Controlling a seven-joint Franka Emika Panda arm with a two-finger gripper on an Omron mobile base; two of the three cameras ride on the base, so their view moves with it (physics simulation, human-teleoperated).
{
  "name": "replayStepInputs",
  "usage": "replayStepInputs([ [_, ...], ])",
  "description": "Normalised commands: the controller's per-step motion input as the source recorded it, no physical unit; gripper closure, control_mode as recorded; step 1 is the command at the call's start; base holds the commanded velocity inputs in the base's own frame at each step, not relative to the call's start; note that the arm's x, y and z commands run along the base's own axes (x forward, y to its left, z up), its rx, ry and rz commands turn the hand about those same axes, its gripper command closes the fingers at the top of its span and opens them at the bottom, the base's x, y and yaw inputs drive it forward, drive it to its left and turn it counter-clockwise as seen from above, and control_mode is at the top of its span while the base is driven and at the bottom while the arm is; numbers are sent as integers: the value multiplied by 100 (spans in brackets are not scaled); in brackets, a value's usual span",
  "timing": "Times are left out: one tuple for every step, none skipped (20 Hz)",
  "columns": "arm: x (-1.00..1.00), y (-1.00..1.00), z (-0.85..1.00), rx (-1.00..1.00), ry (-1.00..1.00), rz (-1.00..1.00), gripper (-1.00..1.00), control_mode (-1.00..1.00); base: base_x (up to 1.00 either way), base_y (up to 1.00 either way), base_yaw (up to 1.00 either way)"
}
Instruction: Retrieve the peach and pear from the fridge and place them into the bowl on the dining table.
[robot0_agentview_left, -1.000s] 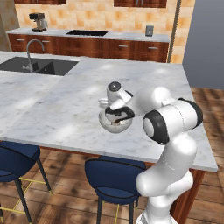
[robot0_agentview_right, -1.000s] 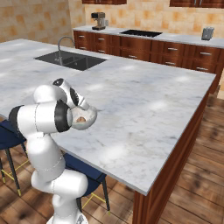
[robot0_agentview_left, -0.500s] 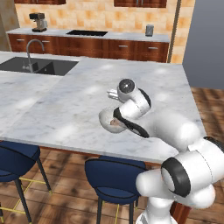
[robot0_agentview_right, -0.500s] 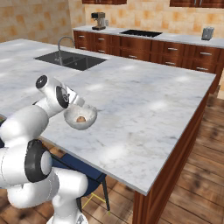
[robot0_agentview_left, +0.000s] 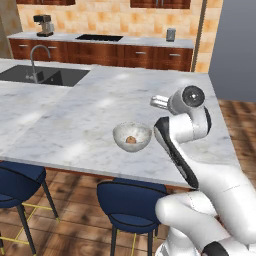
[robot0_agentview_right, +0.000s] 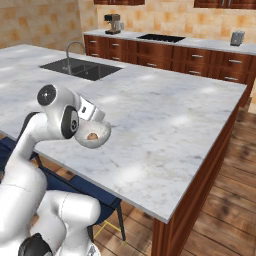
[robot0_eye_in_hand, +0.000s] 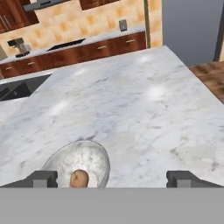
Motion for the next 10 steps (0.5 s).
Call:
replayStepInputs([
  [-100,-44,79,0,0,17,-100,-100,0,0,0],
  [-100,-44,71,0,1,18,-100,-100,0,0,0],
  [-100,-41,64,0,1,17,-100,-100,0,0,0],
  [-100,-46,60,0,3,17,-100,-100,0,0,0],
  [-100,-42,49,0,4,18,-100,-100,0,0,0],
  [-100,-35,35,0,5,21,-100,-100,0,0,0],
  [-100,-14,4,0,7,23,-100,-100,0,0,0],
  [-89,0,0,0,2,21,-100,-100,0,0,0],
  [-67,0,0,0,0,17,-100,-100,0,0,0],
  [-43,0,0,-2,0,7,-100,-100,0,0,0],
])
